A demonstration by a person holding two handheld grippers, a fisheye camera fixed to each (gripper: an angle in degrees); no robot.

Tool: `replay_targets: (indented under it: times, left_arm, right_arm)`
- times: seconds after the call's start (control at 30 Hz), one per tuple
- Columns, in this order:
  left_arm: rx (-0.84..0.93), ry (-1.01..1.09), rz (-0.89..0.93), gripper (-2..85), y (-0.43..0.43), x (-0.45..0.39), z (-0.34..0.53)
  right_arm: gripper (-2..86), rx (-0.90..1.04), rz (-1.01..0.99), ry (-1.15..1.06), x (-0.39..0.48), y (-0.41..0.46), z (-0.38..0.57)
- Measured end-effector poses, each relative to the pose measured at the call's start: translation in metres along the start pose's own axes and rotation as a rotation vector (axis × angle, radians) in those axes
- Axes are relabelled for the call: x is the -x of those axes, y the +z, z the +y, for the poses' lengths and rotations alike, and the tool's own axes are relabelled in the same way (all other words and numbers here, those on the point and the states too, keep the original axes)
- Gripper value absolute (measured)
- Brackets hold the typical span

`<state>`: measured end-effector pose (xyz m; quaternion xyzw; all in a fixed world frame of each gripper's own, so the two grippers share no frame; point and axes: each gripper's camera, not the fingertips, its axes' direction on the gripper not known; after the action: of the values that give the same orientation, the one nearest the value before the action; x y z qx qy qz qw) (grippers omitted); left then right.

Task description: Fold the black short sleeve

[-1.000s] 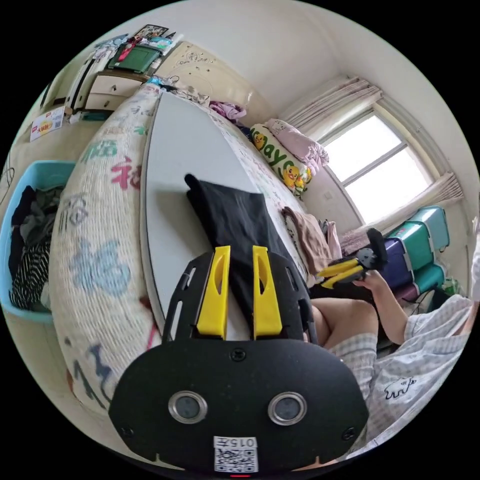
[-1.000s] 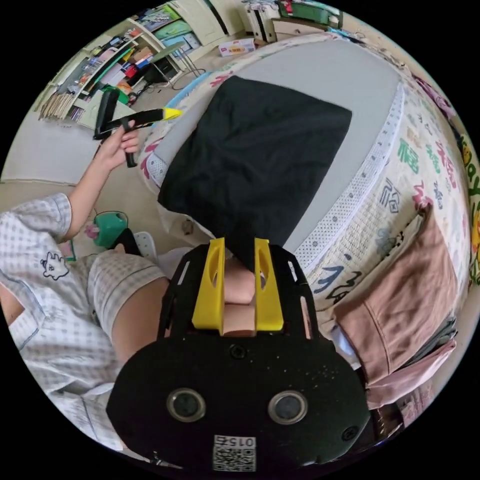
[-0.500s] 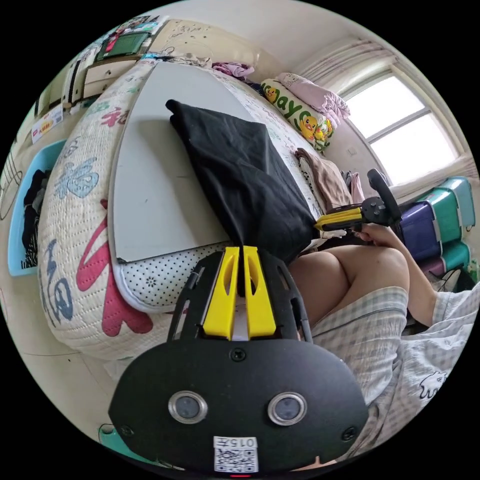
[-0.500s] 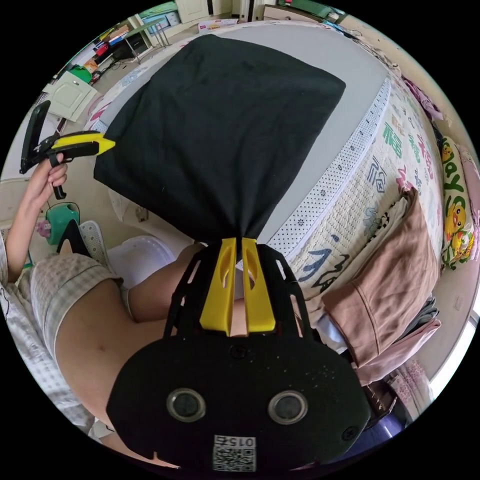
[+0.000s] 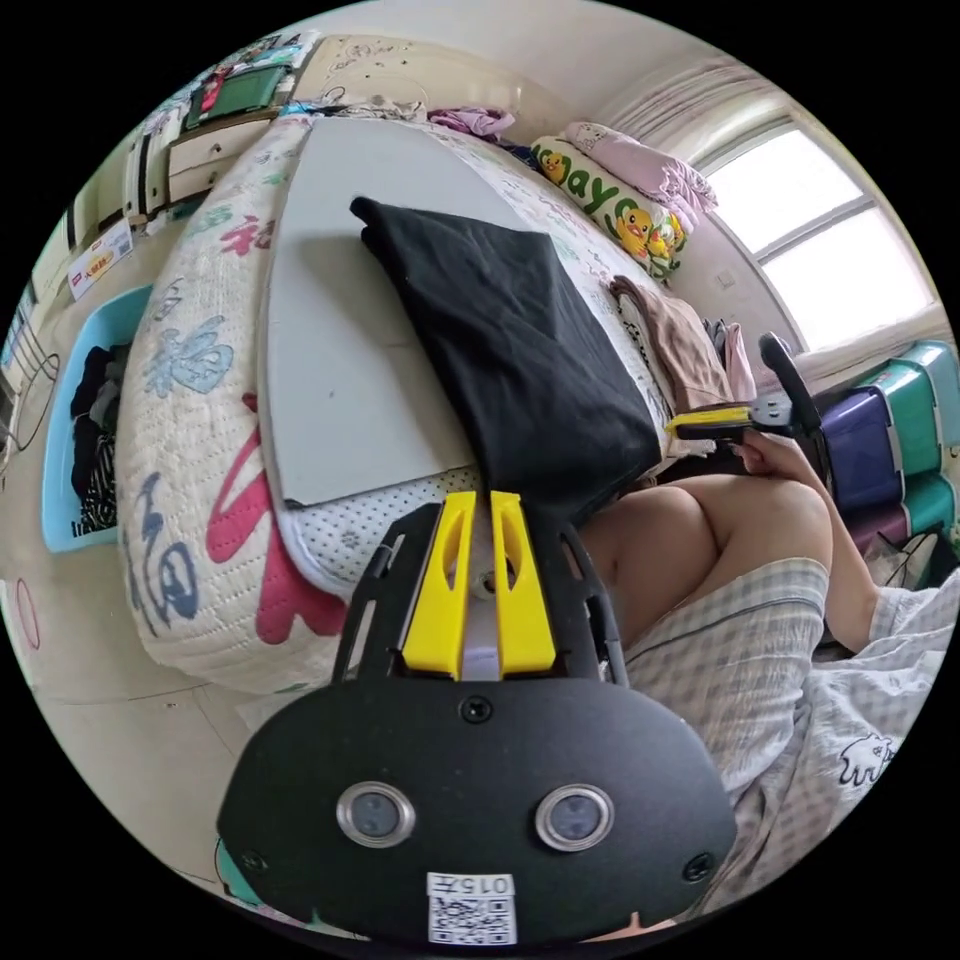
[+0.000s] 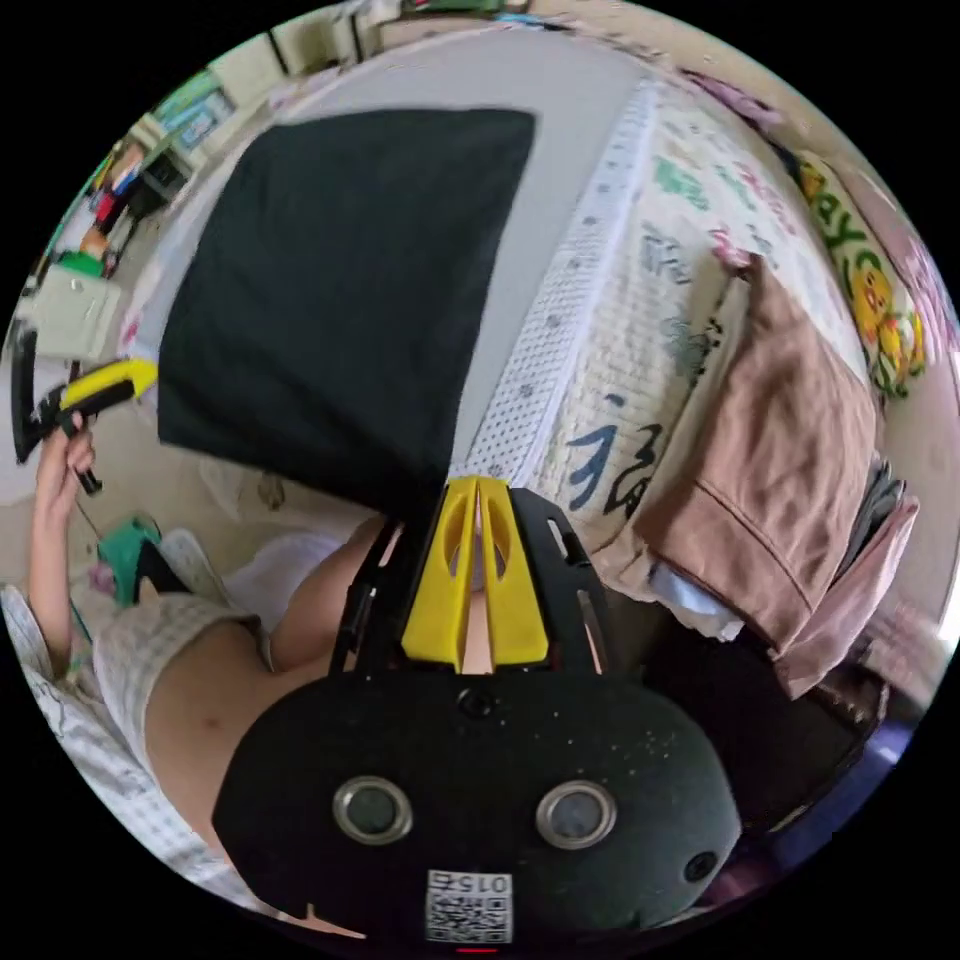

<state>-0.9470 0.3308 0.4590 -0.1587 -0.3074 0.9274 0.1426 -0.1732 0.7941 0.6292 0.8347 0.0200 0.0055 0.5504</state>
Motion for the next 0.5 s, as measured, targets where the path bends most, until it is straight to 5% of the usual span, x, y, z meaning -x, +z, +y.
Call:
replay_targets:
  times: [0.17,0.5]
  left_arm:
    - [-0.177,-0.01,-0.064,5.4,-0.035,0.021,-0.025]
    - [-0.117,0.058,-0.058,4.6,0.033,0.048,-0.126]
  right_arm:
    - [-0.1,-0.346,-0.393,0.028,-0.048,-0.059,-0.015]
    - [-0.9,-0.054,-0.065,-0.158,-0.048,-0.018,-0.099]
